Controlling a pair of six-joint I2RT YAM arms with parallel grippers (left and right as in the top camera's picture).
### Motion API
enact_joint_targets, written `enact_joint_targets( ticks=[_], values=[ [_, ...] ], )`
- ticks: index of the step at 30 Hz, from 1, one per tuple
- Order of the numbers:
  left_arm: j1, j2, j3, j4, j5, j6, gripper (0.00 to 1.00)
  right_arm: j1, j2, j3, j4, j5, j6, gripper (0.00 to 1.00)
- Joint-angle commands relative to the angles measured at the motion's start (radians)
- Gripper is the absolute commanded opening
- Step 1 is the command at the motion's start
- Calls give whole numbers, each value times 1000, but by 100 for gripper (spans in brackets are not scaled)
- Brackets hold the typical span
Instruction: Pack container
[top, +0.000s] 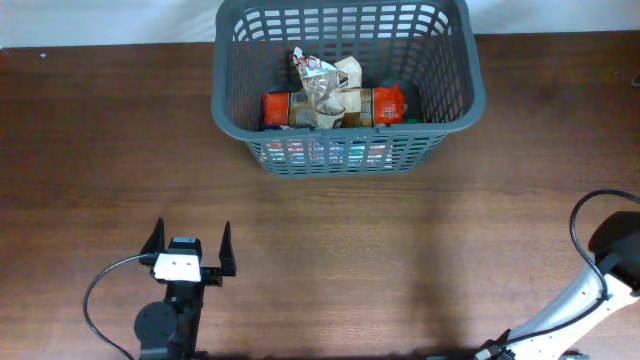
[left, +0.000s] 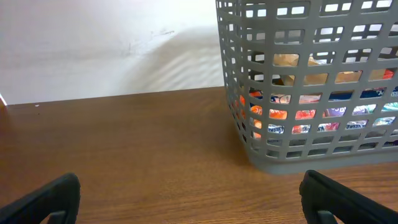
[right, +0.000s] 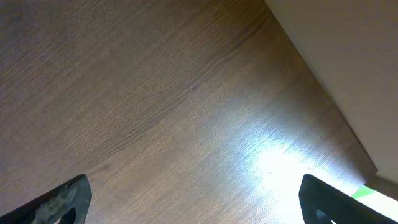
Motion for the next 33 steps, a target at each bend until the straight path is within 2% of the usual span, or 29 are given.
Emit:
enact_joint_targets(
  ticks=[1,33],
  values=[
    [6,-10,-6,-4,-11,16,99,-6,-4,-3,1,-2,12,99],
    [6,-10,-6,-4,-11,16,99,-3,-22,-3,69,22,-26,99]
  ],
)
